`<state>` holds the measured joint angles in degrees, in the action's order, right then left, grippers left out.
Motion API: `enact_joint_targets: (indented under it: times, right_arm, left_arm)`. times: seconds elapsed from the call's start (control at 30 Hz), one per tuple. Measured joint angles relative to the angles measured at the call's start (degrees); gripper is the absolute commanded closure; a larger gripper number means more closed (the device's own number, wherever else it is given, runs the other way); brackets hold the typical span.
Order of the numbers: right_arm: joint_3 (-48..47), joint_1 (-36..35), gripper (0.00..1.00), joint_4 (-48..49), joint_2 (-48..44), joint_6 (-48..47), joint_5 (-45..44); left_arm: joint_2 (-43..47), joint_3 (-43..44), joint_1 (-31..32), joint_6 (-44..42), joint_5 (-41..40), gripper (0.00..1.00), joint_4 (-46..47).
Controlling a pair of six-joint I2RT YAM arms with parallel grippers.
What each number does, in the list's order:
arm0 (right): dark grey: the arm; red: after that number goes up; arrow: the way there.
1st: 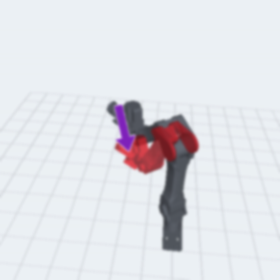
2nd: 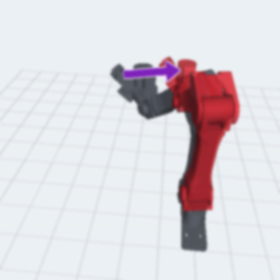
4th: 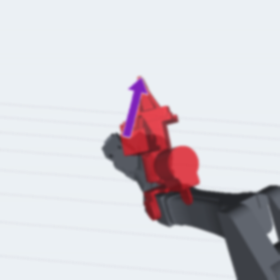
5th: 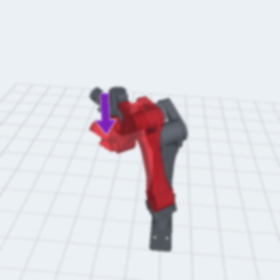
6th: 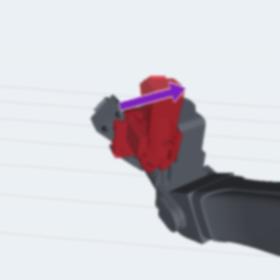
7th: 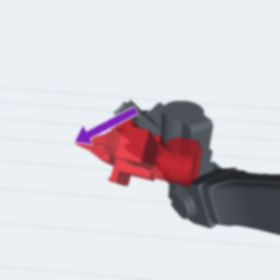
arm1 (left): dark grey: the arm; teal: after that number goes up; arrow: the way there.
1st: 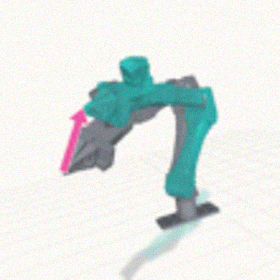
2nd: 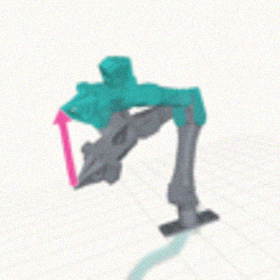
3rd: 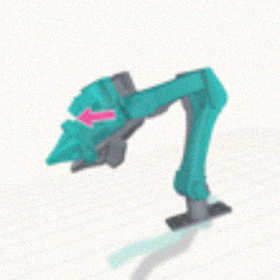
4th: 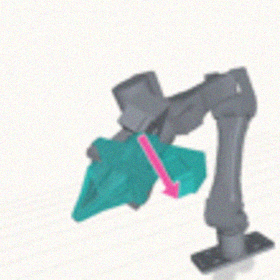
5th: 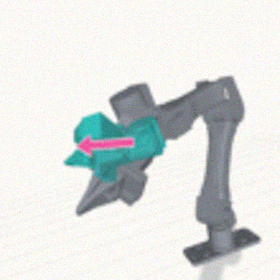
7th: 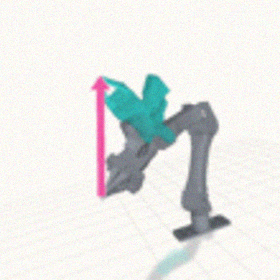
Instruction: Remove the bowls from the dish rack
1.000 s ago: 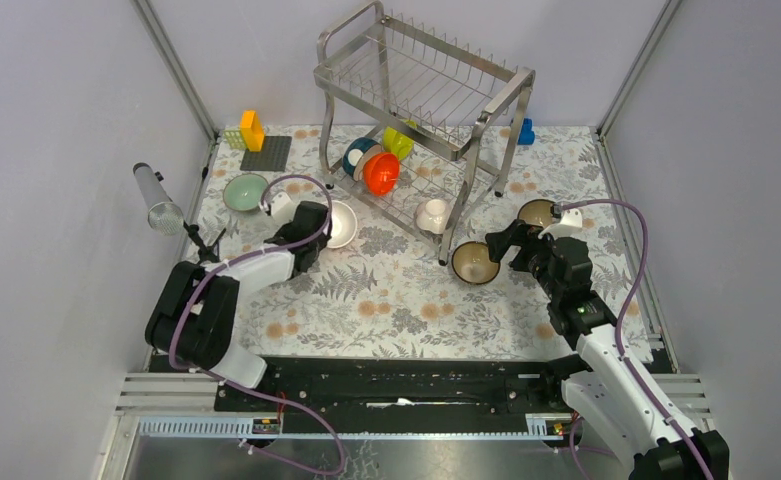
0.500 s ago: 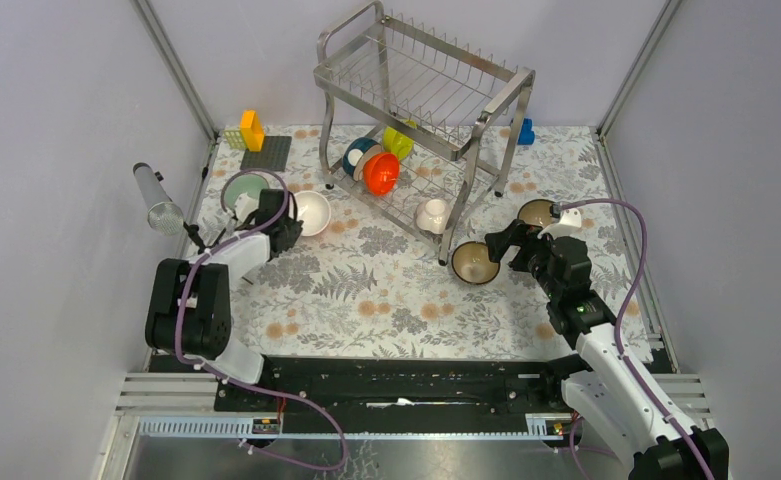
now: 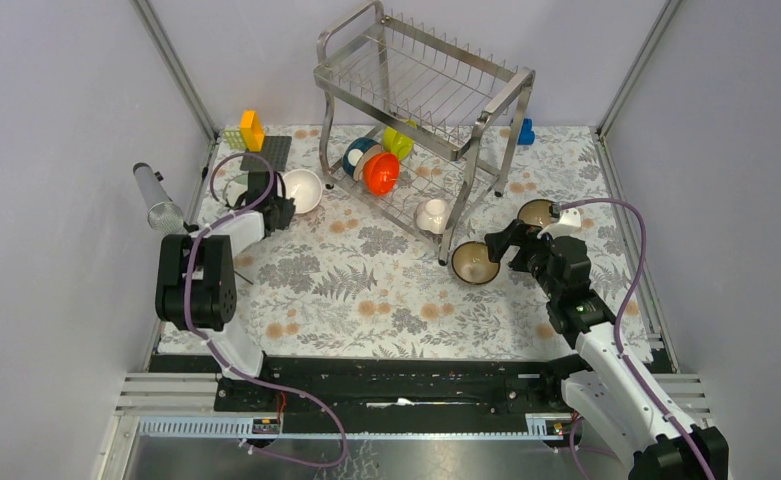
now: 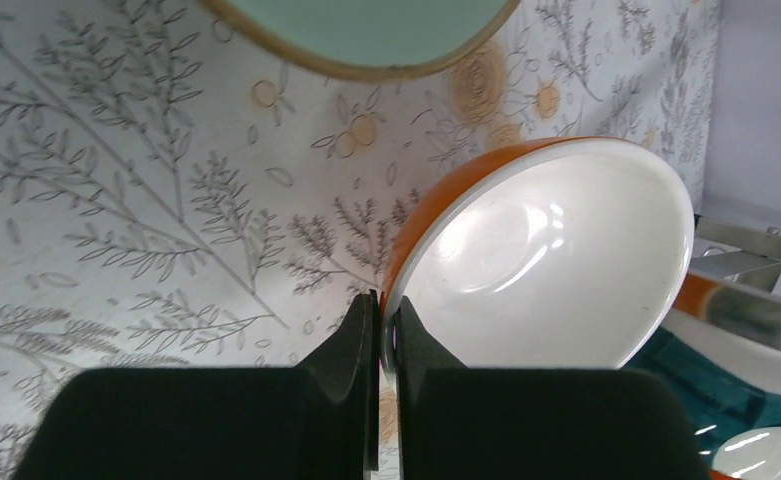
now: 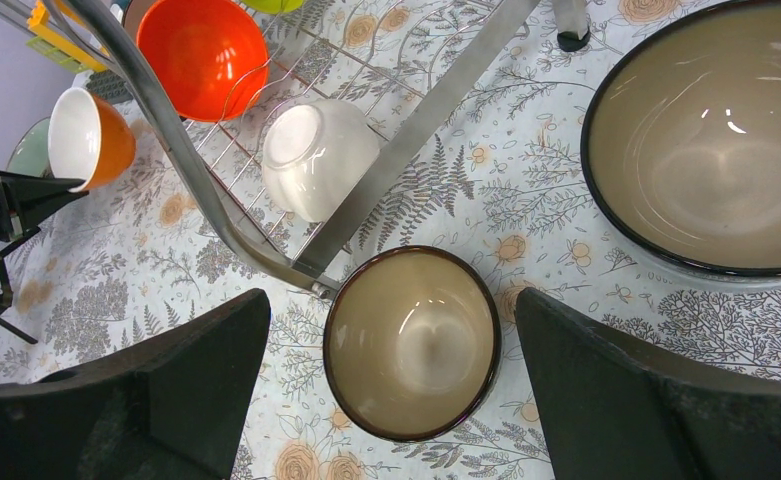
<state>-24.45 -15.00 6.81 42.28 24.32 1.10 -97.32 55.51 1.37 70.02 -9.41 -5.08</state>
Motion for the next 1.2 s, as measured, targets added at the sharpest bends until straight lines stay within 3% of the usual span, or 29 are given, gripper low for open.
enact_joint_targets:
  times: [0.2, 0.8, 1.0, 1.2]
  right_arm:
    - [0.0, 0.0, 0.0, 0.02, 0.63, 0.0, 0.0]
    - [0.0, 0.0, 0.0, 0.07, 0.83, 0.0, -0.02]
    - [0.0, 0.0, 0.0, 0.24, 0.83, 0.0, -0.02]
    - [0.0, 0.0, 0.0, 0.37, 0.83, 0.0, -0.02]
  left_arm:
    - [-2.8, 4.66, -0.59, 0.52, 0.2, 0.82, -1.16]
    - [-9.4, 12.66, -1.86, 0.57, 0.22, 0.81, -2.6]
    - [-10.86, 14.8, -2.91, 0.63, 0.22, 0.68, -2.49]
    - [-10.86, 15.15, -2.93, 0.59, 1.36, 0.65, -1.86]
